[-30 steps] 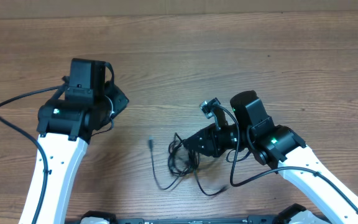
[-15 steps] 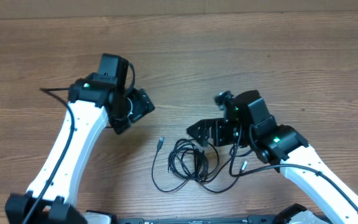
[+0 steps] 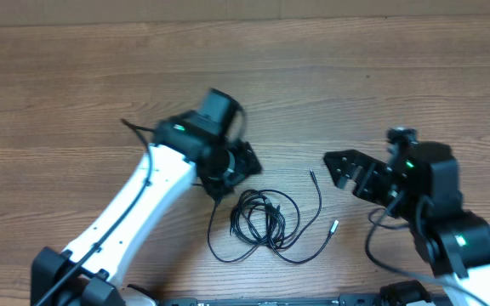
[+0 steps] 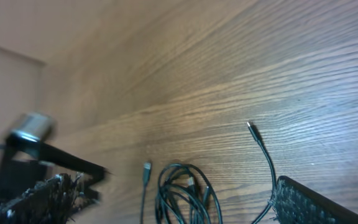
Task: Untangle cables
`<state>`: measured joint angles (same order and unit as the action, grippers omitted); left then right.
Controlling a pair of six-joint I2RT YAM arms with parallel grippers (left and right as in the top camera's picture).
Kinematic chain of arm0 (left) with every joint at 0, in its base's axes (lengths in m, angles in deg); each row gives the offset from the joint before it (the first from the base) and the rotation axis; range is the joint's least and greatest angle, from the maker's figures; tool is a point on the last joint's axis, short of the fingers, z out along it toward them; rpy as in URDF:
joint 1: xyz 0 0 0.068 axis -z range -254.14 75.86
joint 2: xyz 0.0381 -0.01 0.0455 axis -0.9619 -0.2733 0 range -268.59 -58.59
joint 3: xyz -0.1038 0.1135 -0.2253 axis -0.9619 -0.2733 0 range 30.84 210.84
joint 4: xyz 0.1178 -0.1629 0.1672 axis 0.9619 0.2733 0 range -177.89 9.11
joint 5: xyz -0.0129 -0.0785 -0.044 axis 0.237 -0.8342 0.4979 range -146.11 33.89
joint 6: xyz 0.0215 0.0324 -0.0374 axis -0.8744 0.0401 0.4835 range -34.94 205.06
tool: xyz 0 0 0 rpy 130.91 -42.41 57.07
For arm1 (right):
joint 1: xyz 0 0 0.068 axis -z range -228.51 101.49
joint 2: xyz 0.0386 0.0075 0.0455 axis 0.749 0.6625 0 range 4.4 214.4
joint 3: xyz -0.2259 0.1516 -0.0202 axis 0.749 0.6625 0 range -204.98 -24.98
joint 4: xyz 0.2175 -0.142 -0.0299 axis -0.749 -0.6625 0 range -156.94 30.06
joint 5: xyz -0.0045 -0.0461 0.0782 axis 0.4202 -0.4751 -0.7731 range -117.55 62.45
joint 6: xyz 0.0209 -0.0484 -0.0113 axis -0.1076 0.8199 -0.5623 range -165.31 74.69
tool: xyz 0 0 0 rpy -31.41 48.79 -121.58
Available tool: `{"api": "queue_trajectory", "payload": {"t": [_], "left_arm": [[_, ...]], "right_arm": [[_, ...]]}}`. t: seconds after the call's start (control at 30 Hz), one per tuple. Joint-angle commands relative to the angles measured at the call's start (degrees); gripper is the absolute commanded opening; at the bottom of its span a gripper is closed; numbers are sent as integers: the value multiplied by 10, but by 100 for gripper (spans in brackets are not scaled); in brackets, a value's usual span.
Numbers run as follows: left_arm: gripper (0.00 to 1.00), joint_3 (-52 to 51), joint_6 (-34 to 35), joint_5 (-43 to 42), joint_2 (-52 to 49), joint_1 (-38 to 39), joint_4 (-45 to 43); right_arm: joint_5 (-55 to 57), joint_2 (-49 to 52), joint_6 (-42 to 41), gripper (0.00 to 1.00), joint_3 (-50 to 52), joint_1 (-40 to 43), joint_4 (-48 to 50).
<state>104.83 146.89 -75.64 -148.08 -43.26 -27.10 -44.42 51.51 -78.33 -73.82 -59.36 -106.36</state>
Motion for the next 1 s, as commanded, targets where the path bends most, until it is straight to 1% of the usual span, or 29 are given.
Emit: {"api": "queue_trajectory", "payload": {"t": [0.0,0.03,0.13,0.2,0.27,0.3,0.4,0.5,0.6,0.67,0.8,0.87,0.93,0.97], "left_arm": [[70,-5,151,49,-33,52,0],[67,-5,176,49,-47,69,0],[59,-5,217,49,-80,100,-2],[59,-5,226,50,-109,118,-17],[52,-5,226,49,-137,129,-35],[46,-5,226,50,-151,134,-42],[5,-5,212,50,-185,138,-47],[4,-5,172,53,-199,137,-47],[4,0,130,92,-186,127,-45],[4,12,83,115,-164,111,-43],[5,60,-79,124,-94,63,-43],[5,89,-166,108,-57,44,-43],[4,116,-239,83,-19,31,-43],[4,126,-263,73,-3,30,-45]], "right_arm": [[23,-38,-15,100,-18,12,-19],[38,-47,-15,100,-18,12,-36],[70,-54,-15,100,-18,12,-76],[78,-52,-15,100,-18,12,-97],[79,-51,-15,100,-17,12,-108],[79,-50,-15,100,-17,12,-110],[78,-50,-15,100,-18,12,-109],[78,-50,-15,100,-18,12,-110],[77,-50,-15,100,-18,12,-110],[70,-50,-15,100,-17,12,-110],[44,-50,-15,100,-17,12,-109],[28,-48,-15,100,-17,12,-109],[8,-46,-15,100,-17,12,-106],[-2,-45,-15,100,-17,12,-103]]}}
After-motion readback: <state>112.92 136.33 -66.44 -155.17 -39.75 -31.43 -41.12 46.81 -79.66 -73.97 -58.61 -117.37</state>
